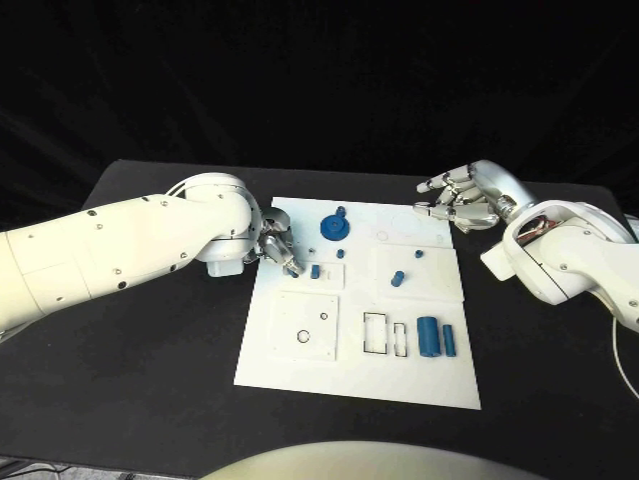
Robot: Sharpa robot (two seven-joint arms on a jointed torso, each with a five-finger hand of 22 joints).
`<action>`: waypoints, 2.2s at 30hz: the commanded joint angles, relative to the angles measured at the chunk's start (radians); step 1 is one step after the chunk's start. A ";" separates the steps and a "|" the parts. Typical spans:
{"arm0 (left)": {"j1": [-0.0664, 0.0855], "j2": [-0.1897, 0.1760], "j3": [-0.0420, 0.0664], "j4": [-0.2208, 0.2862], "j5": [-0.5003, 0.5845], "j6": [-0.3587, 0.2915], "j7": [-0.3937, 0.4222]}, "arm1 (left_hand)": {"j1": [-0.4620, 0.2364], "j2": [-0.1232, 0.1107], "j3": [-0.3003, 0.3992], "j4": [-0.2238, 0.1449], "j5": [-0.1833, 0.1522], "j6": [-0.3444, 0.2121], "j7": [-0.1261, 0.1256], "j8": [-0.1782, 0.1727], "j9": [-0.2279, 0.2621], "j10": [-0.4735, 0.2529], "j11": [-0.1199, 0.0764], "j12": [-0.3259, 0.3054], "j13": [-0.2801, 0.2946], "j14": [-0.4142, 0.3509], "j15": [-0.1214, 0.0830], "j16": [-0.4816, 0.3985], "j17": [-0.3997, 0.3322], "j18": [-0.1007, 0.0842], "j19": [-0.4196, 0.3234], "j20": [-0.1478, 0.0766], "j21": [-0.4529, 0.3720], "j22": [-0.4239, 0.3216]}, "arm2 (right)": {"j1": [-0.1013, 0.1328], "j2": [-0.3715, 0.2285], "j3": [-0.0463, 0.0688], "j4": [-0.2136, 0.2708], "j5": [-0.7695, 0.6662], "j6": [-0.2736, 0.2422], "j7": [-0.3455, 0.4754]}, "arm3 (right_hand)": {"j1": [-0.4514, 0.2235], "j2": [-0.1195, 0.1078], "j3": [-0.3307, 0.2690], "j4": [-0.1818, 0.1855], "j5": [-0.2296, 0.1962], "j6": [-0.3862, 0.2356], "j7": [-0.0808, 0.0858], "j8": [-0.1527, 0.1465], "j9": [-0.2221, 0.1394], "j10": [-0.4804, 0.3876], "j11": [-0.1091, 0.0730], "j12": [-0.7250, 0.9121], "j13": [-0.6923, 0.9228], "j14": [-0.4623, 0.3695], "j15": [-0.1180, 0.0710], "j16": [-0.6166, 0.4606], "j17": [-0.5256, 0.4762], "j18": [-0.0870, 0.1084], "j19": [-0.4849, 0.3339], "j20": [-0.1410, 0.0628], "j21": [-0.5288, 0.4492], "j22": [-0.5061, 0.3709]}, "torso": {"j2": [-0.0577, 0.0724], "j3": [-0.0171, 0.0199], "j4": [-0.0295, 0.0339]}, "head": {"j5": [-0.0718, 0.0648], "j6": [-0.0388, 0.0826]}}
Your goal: Assemble the parts on the task board
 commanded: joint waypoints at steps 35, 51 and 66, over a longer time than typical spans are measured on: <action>-0.012 0.021 -0.008 -0.015 -0.004 0.106 -0.018 | -0.048 0.034 -0.039 0.022 0.000 0.051 -0.014 -0.017 -0.035 0.036 -0.008 0.041 0.055 0.103 -0.012 0.003 0.263 -0.014 0.022 -0.006 0.025 0.137 | -0.001 -0.001 0.000 0.002 -0.002 0.017 0.008 | 0.005 0.006 -0.005 0.004 0.007 0.002 0.005 0.003 0.000 0.007 -0.001 -0.015 -0.018 0.001 0.000 -0.049 -0.035 0.020 -0.009 -0.002 -0.036 -0.035 | -0.001 0.0000 0.0011 | -0.001 -0.011; -0.012 0.018 -0.007 -0.009 -0.022 0.121 -0.017 | 0.044 0.053 0.018 -0.067 0.002 0.046 -0.008 -0.025 -0.046 0.033 -0.005 0.022 0.043 0.103 -0.011 0.003 0.263 -0.014 0.022 -0.007 0.025 0.140 | -0.001 0.000 0.000 0.001 -0.002 0.020 0.008 | 0.005 0.006 -0.005 0.005 0.011 0.002 0.005 0.003 0.000 0.008 0.000 -0.017 -0.023 0.003 0.000 -0.054 -0.036 0.020 -0.008 -0.002 -0.040 -0.038 | 0.000 -0.0005 0.0013 | -0.001 -0.013; -0.012 0.018 -0.006 -0.004 -0.031 0.133 -0.014 | 0.051 0.049 0.019 -0.076 0.000 0.048 -0.007 -0.025 -0.048 0.034 -0.004 0.018 0.040 0.103 -0.010 0.003 0.263 -0.016 0.025 -0.006 0.029 0.145 | -0.001 0.002 -0.001 -0.001 -0.002 0.022 0.009 | 0.005 0.006 -0.005 0.005 0.014 0.002 0.005 0.003 0.000 0.009 -0.001 -0.018 -0.025 0.004 0.000 -0.055 -0.036 0.020 -0.007 -0.002 -0.041 -0.039 | -0.001 -0.0002 0.0010 | -0.002 -0.015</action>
